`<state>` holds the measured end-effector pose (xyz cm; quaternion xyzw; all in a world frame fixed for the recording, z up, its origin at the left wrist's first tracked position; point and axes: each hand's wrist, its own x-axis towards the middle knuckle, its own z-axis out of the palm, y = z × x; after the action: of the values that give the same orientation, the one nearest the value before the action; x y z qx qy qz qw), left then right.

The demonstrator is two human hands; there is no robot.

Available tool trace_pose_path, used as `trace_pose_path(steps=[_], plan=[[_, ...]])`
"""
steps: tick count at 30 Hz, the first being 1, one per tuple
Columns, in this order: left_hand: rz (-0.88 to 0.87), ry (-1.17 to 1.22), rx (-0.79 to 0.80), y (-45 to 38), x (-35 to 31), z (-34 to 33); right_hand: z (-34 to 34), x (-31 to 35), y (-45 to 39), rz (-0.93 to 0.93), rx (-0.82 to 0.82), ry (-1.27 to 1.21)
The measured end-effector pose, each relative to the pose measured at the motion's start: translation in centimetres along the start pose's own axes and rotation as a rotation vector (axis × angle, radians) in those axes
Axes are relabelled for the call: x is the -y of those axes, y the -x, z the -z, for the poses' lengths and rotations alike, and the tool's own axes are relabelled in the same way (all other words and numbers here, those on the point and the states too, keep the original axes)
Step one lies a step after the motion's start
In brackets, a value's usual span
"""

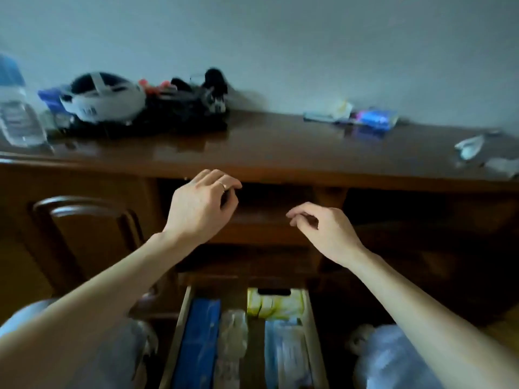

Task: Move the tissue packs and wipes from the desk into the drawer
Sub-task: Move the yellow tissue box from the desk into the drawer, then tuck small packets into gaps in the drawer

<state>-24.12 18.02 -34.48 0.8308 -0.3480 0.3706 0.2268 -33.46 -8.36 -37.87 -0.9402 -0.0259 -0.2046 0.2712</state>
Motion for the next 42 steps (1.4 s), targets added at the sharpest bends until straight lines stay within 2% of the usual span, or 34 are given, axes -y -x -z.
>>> trace_pose_path(steps=[2, 4, 6, 10, 15, 17, 21, 23, 26, 28, 33, 36, 42], plan=[[0.025, -0.016, -0.031, -4.3, 0.0, 1.3, 3.5, 0.6, -2.8, 0.048, -0.124, 0.076], [0.083, -0.024, 0.020, -7.9, 0.3, 1.2, 6.1, 0.6, -5.6, 0.039, -0.200, 0.146], [0.120, -0.026, 0.102, -10.6, 0.7, 0.1, 7.7, 0.0, -8.1, -0.010, -0.183, 0.209], [0.157, -0.016, 0.229, -14.6, 0.9, -3.5, 8.6, -2.8, -11.0, -0.133, -0.025, 0.387], [0.164, 0.011, 0.287, -20.9, 0.2, -9.5, 8.3, -5.2, -13.5, 0.055, -0.158, 0.599], [0.160, 0.020, 0.344, -23.6, -0.1, -12.5, 8.9, -6.4, -14.9, 0.089, -0.141, 0.596], [0.166, 0.034, 0.422, -28.0, 0.4, -19.3, 9.8, -9.9, -19.2, 0.014, -0.086, 0.458], [0.157, 0.038, 0.434, -29.4, 0.8, -22.7, 9.7, -12.1, -22.0, -0.005, -0.118, 0.503], [0.154, 0.046, 0.439, -31.5, 0.7, -27.4, 9.7, -16.2, -27.5, -0.128, -0.211, 0.505], [0.176, 0.066, 0.440, -33.0, 0.4, -30.0, 9.6, -19.3, -31.3, -0.266, -0.213, 0.508], [0.060, -0.024, 0.404, -36.4, 0.3, -35.5, 9.8, -26.5, -38.9, -0.459, -0.289, 0.619], [0.027, -0.016, 0.398, -37.7, 0.8, -37.8, 11.3, -29.2, -43.0, -0.563, -0.255, 0.615], [-0.042, -0.023, 0.457, -40.6, 1.4, -42.2, 12.9, -33.6, -48.2, -0.711, -0.037, 0.491]])
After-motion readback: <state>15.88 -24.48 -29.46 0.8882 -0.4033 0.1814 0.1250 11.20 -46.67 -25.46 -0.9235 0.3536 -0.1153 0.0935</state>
